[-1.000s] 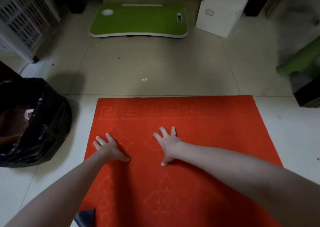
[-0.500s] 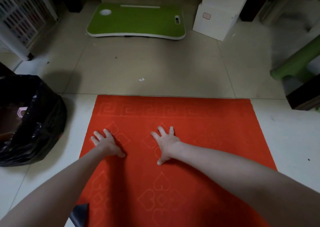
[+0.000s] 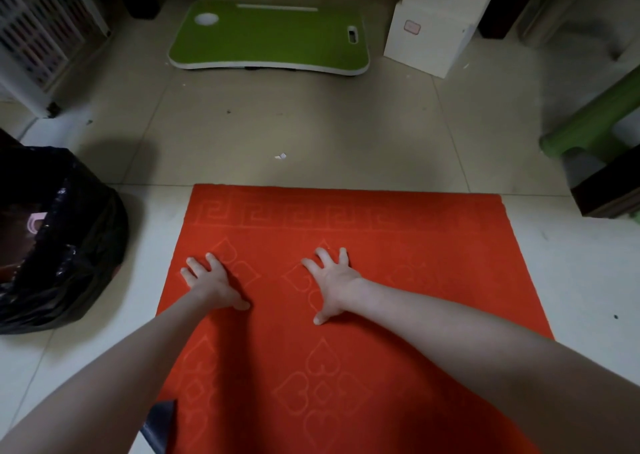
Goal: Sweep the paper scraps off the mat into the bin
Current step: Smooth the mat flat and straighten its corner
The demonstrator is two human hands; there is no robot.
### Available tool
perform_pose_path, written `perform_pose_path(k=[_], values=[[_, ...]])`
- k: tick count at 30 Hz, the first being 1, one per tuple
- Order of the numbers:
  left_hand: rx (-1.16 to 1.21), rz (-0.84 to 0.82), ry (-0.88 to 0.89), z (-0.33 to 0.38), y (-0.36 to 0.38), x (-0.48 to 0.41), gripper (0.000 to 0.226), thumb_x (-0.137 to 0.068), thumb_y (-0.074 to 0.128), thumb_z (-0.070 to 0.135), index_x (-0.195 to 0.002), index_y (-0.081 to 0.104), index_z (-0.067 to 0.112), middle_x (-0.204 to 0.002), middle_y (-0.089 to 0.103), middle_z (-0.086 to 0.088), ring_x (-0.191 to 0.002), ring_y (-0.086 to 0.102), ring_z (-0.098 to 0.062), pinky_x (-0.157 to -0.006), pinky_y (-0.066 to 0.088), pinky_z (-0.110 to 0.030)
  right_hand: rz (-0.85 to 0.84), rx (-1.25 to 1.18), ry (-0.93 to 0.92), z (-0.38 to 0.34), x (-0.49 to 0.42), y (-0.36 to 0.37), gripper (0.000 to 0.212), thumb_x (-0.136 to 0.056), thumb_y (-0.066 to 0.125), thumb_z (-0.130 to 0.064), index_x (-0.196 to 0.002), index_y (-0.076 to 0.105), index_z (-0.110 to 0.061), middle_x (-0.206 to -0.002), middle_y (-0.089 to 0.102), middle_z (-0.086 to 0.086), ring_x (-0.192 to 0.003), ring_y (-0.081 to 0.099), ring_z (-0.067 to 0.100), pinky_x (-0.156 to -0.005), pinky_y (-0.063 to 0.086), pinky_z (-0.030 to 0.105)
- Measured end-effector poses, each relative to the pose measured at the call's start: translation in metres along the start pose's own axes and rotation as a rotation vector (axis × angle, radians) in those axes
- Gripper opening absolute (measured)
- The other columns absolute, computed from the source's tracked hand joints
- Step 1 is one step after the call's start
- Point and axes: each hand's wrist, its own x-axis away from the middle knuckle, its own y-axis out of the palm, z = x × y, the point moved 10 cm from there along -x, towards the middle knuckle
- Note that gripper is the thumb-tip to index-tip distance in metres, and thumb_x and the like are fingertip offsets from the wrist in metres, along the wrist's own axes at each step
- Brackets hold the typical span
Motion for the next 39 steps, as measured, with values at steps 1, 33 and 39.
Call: perform_pose_path(k=[1, 33, 39], values=[[0.000, 0.000, 0.000, 0.000, 0.000, 0.000, 0.139, -0.064, 0.084, 0.041, -0.148, -0.022, 0.009, -0.153, -0.025, -0.025, -0.143, -0.017, -0.042, -0.118, 0.008, -0.047, 0.001, 0.003, -0.001, 0.000, 0.000, 0.000, 0.122, -0.067, 0.081, -0.048, -0.149, -0.009, -0.038, -0.157, -0.015, -0.006, -0.141, -0.018, 0.047, -0.105, 0.037, 0.060], [-0.014, 0.001, -0.013, 0.000, 0.004, 0.006, 0.139, -0.066, 0.084, 0.041, -0.148, -0.023, 0.008, -0.152, -0.026, -0.026, -0.142, -0.018, -0.043, -0.117, 0.009, -0.048, -0.023, 0.025, 0.009, -0.003, 0.003, 0.006, 0.123, -0.068, 0.080, -0.048, -0.149, -0.013, -0.036, -0.158, -0.018, -0.004, -0.141, -0.018, 0.048, -0.107, 0.035, 0.059], [-0.091, 0.218, 0.144, -0.001, -0.017, 0.022, 0.091, -0.065, 0.082, 0.032, -0.140, 0.034, 0.013, -0.140, 0.029, -0.016, -0.132, 0.034, -0.035, -0.103, 0.043, -0.042, -0.004, 0.044, 0.046, 0.005, 0.000, 0.000, 0.126, -0.064, 0.083, -0.050, -0.149, -0.009, -0.038, -0.158, -0.015, -0.005, -0.142, -0.015, 0.047, -0.106, 0.037, 0.058]])
